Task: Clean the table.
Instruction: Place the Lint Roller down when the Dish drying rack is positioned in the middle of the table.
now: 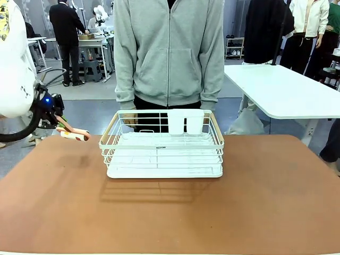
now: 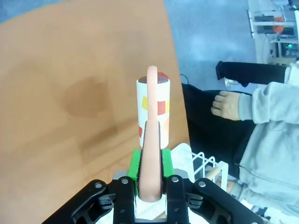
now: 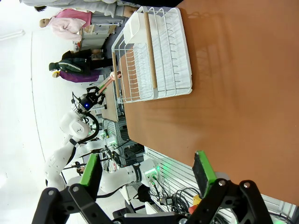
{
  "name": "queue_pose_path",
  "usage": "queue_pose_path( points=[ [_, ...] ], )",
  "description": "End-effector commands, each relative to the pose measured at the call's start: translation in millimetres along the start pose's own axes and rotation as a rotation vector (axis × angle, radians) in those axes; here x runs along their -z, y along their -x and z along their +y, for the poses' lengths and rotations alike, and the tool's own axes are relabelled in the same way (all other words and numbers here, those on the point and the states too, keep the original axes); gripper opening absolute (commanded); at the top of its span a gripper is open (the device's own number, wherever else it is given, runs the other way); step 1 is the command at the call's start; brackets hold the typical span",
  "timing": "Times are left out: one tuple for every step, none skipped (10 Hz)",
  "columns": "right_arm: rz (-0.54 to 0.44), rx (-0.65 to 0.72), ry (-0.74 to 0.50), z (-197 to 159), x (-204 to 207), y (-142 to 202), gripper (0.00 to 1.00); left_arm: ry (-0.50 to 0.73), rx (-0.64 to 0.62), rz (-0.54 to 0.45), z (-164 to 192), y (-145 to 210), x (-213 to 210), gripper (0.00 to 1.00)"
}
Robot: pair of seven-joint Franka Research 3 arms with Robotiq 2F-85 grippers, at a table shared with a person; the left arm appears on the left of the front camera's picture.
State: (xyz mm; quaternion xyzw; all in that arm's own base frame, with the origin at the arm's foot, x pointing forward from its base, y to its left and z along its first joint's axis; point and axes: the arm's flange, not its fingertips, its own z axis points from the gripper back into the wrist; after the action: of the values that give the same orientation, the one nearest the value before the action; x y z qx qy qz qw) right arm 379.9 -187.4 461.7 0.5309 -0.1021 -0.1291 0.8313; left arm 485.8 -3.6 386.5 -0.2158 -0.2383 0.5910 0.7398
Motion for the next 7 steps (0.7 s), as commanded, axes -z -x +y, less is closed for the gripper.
queue_pose_path(
  points=[
    [0.004, -0.011, -0.007, 2.0, -2.0, 1.5, 1.00, 0.039, -0.033, -0.035, 5.6, 9.3, 10.0, 0.22],
    [0.004, -0.011, -0.007, 2.0, -2.0, 1.5, 1.00, 0.057, -0.051, -0.026, 10.9, 10.3, 15.4, 0.22],
    [0.004, -0.011, -0.007, 2.0, -2.0, 1.5, 1.00, 0.051, -0.059, -0.008, 15.4, 11.7, 20.4, 0.22],
    [0.004, -0.011, -0.007, 2.0, -2.0, 1.5, 1.00, 0.067, -0.068, 0.001, 18.2, 10.6, 24.1, 0.22],
    [0.004, -0.011, -0.007, 2.0, -2.0, 1.5, 1.00, 0.067, -0.090, -0.005, 20.1, 10.0, 27.3, 0.22],
    [0.004, -0.011, -0.007, 2.0, -2.0, 1.5, 1.00, 0.056, -0.101, -0.008, 23.7, 10.8, 30.2, 0.22],
    [0.004, -0.011, -0.007, 2.0, -2.0, 1.5, 1.00, 0.050, -0.119, -0.005, 26.8, 11.4, 32.4, 0.22]
  ],
)
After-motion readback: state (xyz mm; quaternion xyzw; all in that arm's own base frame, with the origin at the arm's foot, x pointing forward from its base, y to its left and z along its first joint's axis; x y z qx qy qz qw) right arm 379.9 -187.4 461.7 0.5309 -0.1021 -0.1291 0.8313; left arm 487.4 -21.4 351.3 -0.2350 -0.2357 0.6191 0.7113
